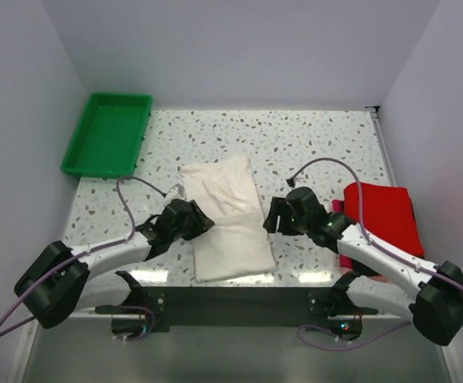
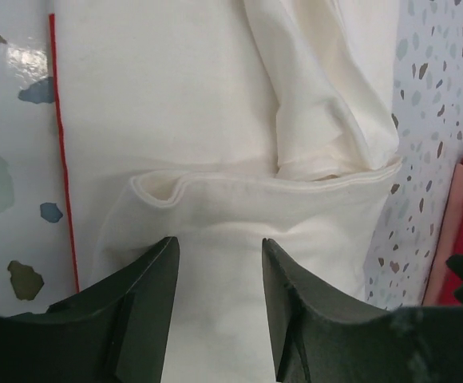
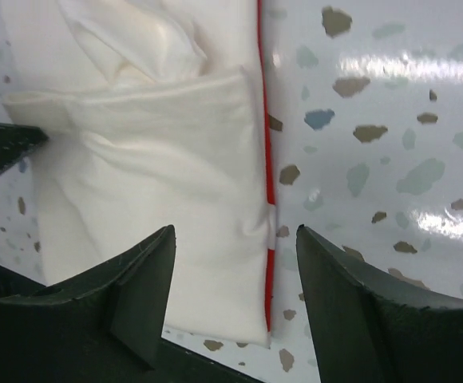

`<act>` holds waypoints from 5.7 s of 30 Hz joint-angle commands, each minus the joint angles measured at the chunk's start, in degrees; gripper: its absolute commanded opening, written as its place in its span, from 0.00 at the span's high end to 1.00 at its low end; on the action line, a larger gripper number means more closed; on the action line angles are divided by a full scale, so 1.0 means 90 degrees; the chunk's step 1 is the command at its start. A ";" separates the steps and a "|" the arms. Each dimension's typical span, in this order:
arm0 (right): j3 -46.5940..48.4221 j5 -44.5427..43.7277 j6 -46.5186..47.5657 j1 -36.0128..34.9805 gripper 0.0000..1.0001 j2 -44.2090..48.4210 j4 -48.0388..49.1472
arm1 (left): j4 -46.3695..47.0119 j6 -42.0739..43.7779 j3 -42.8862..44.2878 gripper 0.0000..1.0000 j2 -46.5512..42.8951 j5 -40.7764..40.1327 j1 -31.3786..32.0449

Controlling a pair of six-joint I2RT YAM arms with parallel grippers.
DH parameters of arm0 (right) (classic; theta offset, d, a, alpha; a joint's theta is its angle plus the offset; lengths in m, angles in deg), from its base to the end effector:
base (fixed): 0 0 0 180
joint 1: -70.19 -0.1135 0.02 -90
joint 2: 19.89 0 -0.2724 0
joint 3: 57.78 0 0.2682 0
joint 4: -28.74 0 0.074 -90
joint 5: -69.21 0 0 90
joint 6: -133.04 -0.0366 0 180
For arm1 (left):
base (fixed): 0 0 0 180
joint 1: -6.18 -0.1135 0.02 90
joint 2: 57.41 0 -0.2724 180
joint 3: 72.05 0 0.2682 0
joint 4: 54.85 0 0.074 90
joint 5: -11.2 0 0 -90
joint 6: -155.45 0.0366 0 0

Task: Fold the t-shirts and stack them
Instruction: Fold the tshirt

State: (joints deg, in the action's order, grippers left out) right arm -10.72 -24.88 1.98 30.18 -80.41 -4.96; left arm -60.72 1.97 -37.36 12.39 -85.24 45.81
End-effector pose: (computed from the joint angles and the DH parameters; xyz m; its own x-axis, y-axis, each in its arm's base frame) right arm 0.1717 0.1407 0.2072 -0.8203 0.1668 -0.5471 -0.0866 0.9092 0.4072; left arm 0.1787 -0.1427 0.1425 -0.7343 -0.5463 -0.4029 -0.1981 0.7401 -0.6427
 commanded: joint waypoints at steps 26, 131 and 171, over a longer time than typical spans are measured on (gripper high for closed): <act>0.5875 0.0163 0.2667 -0.0154 0.39 -0.6108 0.0404 | -0.1271 0.1546 0.4027 0.56 0.3298 0.0861 -0.2109; 0.3825 0.0446 0.0919 0.0471 0.67 -0.3913 0.0327 | -0.0685 0.1986 0.3296 0.57 0.1895 0.1350 -0.1885; 0.1833 0.2721 0.0265 0.1486 0.66 -0.4108 0.1469 | -0.0031 0.1028 0.0004 0.82 0.0439 0.1135 -0.1797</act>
State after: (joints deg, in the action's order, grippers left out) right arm 7.12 -0.32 4.97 42.38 -118.98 7.67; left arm -59.48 10.12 -36.42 18.19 -73.26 30.56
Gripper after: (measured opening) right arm 0.335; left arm 0.162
